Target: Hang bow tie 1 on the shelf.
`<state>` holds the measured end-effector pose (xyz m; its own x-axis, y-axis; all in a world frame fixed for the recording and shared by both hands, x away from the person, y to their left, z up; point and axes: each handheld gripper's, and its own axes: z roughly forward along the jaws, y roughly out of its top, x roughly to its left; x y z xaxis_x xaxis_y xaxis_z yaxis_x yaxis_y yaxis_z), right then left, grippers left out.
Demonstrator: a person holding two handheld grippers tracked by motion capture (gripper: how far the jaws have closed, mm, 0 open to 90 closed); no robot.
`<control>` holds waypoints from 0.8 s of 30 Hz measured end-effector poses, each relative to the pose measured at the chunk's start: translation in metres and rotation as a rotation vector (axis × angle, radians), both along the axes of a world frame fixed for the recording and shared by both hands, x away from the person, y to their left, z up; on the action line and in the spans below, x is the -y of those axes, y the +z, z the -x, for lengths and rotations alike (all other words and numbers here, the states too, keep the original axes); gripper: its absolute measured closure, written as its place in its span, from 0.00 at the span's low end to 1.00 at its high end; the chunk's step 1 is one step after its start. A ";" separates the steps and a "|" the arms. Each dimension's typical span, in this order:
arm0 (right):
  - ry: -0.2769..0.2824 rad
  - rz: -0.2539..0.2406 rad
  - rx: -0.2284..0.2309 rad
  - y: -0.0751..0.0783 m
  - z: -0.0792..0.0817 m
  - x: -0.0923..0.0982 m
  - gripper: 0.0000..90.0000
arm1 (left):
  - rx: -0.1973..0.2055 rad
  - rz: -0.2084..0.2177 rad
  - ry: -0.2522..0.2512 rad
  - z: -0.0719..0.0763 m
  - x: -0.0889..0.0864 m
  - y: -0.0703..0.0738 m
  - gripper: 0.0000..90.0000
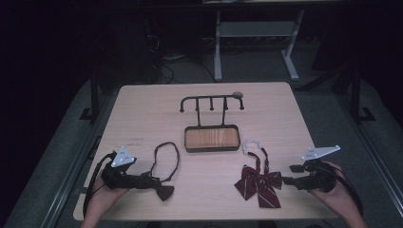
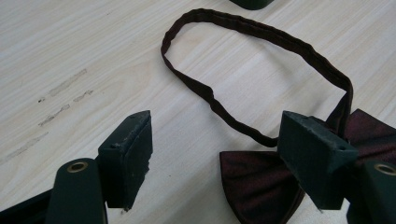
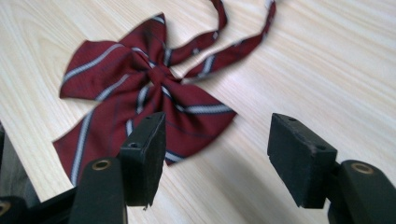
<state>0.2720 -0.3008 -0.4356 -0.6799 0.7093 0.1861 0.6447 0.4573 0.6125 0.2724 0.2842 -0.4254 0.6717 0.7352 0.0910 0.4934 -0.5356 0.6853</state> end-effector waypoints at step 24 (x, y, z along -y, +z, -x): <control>0.054 0.108 -0.011 0.033 -0.034 -0.026 0.43 | 0.012 0.002 0.000 0.001 -0.002 0.001 0.30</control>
